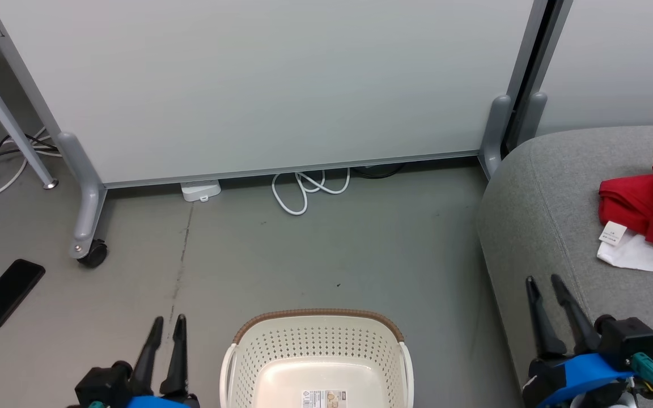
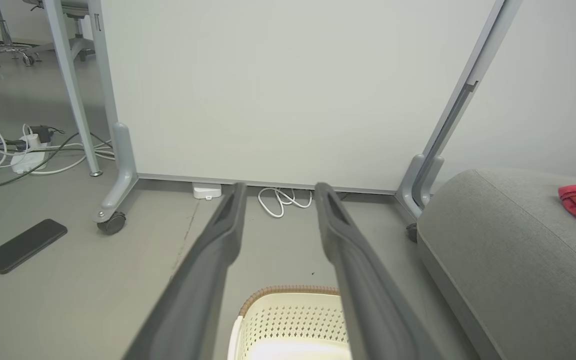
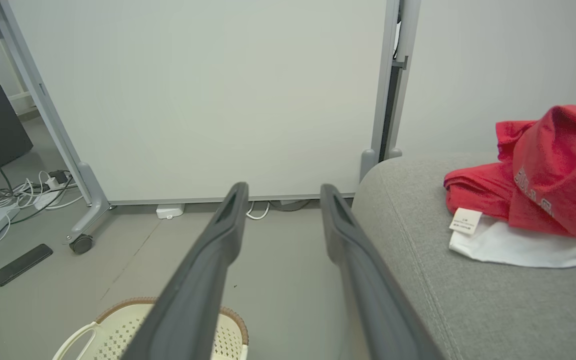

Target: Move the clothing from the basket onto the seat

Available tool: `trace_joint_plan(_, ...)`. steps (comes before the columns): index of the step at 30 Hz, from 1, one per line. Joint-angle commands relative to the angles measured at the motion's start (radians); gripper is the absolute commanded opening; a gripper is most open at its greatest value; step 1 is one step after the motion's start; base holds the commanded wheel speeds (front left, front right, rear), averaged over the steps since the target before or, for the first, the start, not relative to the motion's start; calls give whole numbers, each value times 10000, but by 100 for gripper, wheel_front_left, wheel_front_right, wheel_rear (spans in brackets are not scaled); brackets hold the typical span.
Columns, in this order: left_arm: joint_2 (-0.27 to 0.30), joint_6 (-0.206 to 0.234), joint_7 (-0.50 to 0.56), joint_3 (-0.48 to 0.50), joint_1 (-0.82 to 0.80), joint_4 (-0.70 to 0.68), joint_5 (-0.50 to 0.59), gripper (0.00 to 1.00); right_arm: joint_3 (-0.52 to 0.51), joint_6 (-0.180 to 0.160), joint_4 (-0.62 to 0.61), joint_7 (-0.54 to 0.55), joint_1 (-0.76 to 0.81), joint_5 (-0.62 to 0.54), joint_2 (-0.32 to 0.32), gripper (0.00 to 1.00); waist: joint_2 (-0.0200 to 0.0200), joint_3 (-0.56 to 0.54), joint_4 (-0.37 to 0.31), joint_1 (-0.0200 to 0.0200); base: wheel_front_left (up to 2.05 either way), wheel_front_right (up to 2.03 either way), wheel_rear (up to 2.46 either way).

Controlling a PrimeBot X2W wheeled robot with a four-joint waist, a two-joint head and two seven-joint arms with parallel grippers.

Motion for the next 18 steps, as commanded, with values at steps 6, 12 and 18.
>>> trace_joint_plan(6,-191,0,74,-37,421,558,-57,0,-8,-2,634,33,253,64,46,0,0,1,-2,0,0,0,0)
trace_joint_plan(12,-213,-1,318,103,311,451,-920,0,-78,-2,611,279,170,1056,42,0,0,3,-16,0,0,0,0)
trace_joint_plan(18,-240,-3,609,271,174,319,-1955,0,-101,-2,518,517,125,2261,38,0,0,6,-34,0,0,0,0)
